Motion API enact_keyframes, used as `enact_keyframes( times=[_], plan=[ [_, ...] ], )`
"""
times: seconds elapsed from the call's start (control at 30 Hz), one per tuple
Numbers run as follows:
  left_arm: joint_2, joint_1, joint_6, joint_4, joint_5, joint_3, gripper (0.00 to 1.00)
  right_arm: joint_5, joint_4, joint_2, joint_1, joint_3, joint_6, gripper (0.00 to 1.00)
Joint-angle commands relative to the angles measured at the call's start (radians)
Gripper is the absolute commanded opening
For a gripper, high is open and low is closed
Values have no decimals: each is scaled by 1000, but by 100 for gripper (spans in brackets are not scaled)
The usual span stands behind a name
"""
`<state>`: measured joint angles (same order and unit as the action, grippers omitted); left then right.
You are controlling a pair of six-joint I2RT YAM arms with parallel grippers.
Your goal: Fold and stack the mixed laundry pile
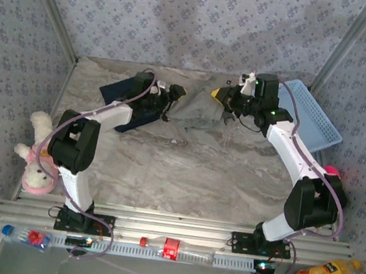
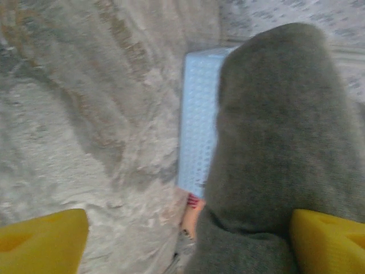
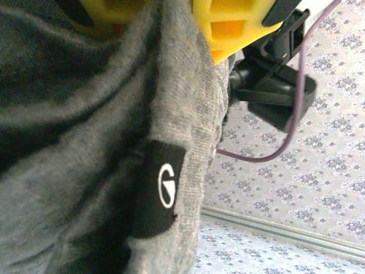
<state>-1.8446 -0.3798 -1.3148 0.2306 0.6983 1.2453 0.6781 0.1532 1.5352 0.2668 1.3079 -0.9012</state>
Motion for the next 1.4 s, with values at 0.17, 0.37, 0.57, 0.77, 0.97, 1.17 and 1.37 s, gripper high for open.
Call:
enact_keyframes(
  times=[0.17,0.37,0.57,0.77,0.97,1.17,1.37],
  plan=[
    [96,49,-30,101,-14,-11,31,19,-59,39,39,11,10,0],
    [174,173,258,-225,-57,15,0,-30,0,217,113,159,82,0],
    [211,304,448,-415,-64,39,0,-115,-12,414,225,324,85,0],
    [249,355,608,-553,-147,51,0,-170,6,609,291,581,106,0],
    [309,361,628,-475,-225,-62,0,-152,79,830,295,909,122,0],
    [365,366,714,-424,-371,-181,1,-101,82,1083,295,1244,72,0],
    [366,369,730,-392,-470,-308,37,-79,55,1269,291,1389,-17,3]
  ],
)
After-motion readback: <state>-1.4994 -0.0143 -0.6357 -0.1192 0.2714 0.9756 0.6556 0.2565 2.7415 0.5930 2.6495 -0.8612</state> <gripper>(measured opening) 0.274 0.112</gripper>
